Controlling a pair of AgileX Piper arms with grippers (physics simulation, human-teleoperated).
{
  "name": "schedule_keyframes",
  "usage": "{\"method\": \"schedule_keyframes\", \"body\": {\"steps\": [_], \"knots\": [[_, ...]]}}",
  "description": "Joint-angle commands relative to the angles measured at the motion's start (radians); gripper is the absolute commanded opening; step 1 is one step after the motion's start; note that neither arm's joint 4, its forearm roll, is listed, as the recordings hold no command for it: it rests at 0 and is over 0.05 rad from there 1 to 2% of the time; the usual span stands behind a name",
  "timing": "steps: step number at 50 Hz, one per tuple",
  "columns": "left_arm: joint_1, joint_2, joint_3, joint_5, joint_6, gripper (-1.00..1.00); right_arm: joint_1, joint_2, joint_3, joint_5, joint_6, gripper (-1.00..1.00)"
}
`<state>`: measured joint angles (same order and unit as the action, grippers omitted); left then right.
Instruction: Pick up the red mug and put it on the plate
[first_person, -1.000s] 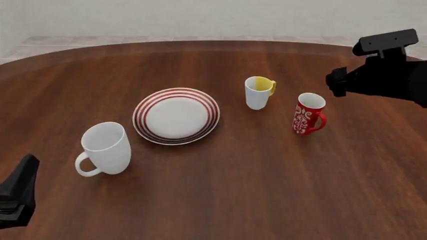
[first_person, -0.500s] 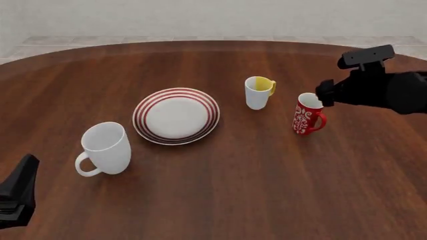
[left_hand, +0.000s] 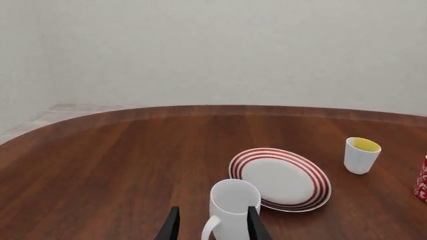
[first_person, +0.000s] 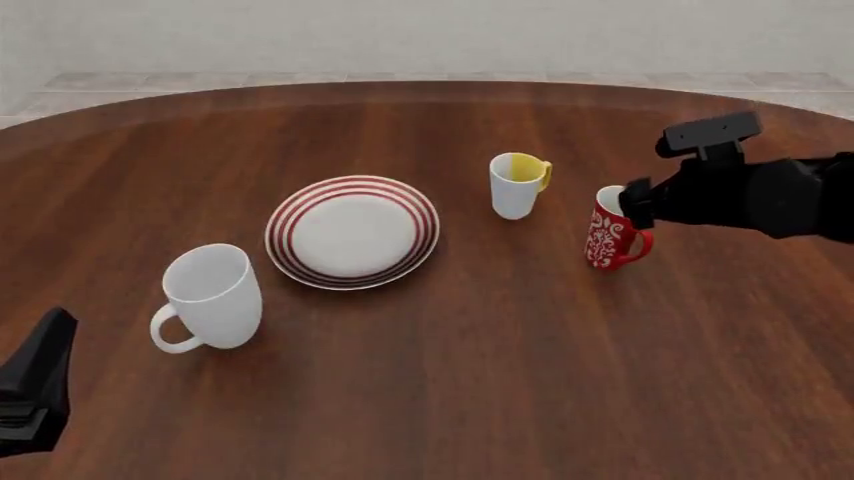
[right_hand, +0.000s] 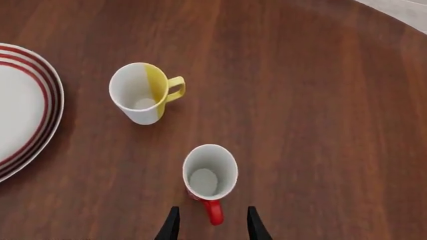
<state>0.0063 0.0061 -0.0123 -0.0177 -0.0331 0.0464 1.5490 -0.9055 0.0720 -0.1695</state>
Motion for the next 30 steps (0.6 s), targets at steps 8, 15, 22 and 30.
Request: {"method": "schedule_keyframes", "body": {"steps": [8,15,22,30], "knots": [[0.001,0.000,0.001,0.000,-0.002,1.00,-0.012,0.047,0.007,-0.030,0.003,1.00],[0.002,-0.001,-0.001,0.001,-0.001,1.00,-0.014,0.066,0.014,-0.046,0.006,1.00],[0.004,-0.001,-0.004,0.004,-0.003,1.00,-0.017,0.075,0.019,-0.050,0.002,1.00],[0.004,-0.002,-0.004,0.004,-0.006,1.00,-0.017,0.090,0.017,-0.053,-0.001,1.00]]}}
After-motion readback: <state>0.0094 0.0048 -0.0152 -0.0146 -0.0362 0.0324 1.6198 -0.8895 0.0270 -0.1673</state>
